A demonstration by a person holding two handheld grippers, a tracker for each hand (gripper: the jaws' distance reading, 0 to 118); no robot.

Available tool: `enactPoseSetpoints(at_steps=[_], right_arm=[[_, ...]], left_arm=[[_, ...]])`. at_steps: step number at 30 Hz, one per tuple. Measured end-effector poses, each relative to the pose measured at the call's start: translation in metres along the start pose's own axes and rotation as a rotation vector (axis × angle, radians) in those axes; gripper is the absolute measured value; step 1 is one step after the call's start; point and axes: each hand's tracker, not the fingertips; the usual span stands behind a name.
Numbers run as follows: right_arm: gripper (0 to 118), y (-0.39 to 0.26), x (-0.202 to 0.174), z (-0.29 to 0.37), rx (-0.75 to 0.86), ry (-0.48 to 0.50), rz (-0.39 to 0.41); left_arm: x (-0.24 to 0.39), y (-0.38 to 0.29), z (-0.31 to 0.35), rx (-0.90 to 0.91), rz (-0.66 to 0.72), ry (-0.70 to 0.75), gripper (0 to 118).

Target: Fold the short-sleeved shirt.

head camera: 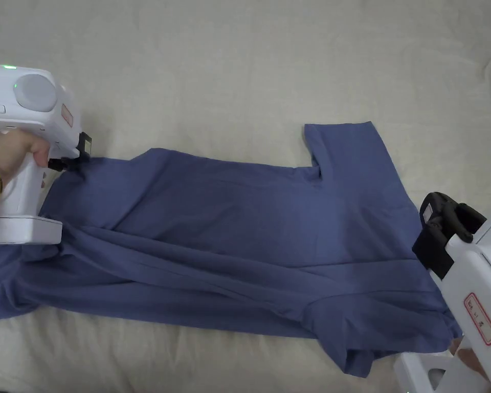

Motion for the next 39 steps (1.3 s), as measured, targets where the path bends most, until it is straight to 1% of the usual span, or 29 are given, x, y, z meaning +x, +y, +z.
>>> enactPoseSetpoints(at_steps=[3, 9, 14, 20, 21, 22, 23, 24, 25, 26, 28, 29, 30, 31, 32, 34, 35, 39], right_arm=[[0, -0.001, -0.002, 0.002, -0.013, 0.006, 0.001], [0, 0.006, -0.003, 0.009, 0.000, 0.019, 0.003], [0, 0.017, 0.001, 0.012, 0.018, 0.033, -0.007], [1, 0.049, 0.014, -0.008, 0.003, 0.058, -0.008], [4, 0.057, 0.018, -0.018, -0.023, 0.066, -0.009], [14, 0.064, 0.021, -0.027, -0.045, 0.073, -0.013], [45, 0.073, 0.025, -0.039, -0.062, 0.069, -0.018], [75, 0.082, 0.029, -0.055, -0.115, 0.081, -0.008], [98, 0.089, 0.033, -0.070, -0.166, 0.081, -0.007], [108, 0.096, 0.037, -0.089, -0.214, 0.080, -0.015], [108, 0.108, 0.046, -0.125, -0.339, 0.111, -0.024], [108, 0.111, 0.050, -0.144, -0.371, 0.110, -0.040], [108, 0.113, 0.053, -0.165, -0.420, 0.080, -0.054], [108, 0.114, 0.056, -0.182, -0.472, 0.064, -0.062], [108, 0.112, 0.061, -0.200, -0.528, 0.054, -0.072], [108, 0.104, 0.063, -0.228, -0.598, 0.013, -0.082], [108, 0.099, 0.064, -0.241, -0.644, -0.009, -0.067], [108, 0.069, 0.064, -0.278, -0.785, -0.044, 0.000]], left_arm=[[-0.003, -0.003, 0.005, 0.016, 0.001, -0.006, 0], [-0.020, -0.004, 0.050, 0.216, 0.119, -0.038, 0], [-0.035, -0.010, 0.084, 0.347, 0.184, -0.048, 0], [-0.036, -0.022, 0.099, 0.402, 0.230, -0.038, 0], [-0.036, -0.023, 0.100, 0.407, 0.236, -0.039, 0], [-0.035, -0.024, 0.101, 0.408, 0.240, -0.039, 0], [-0.033, -0.025, 0.101, 0.409, 0.242, -0.042, 0], [-0.032, -0.026, 0.102, 0.411, 0.243, -0.046, 0], [-0.031, -0.027, 0.102, 0.411, 0.242, -0.045, 0], [-0.030, -0.028, 0.103, 0.412, 0.241, -0.043, 0], [-0.045, -0.014, 0.091, 0.405, 0.245, -0.045, 0], [-0.047, -0.012, 0.089, 0.403, 0.245, -0.046, 0], [-0.049, -0.011, 0.088, 0.401, 0.247, -0.047, 0], [-0.036, -0.022, 0.097, 0.404, 0.245, -0.044, 0], [-0.035, -0.022, 0.097, 0.400, 0.245, -0.044, 0], [-0.035, -0.021, 0.096, 0.393, 0.239, -0.038, 0], [-0.036, -0.022, 0.094, 0.391, 0.240, -0.036, 0], [-0.037, -0.021, 0.090, 0.376, 0.264, -0.050, 0]])
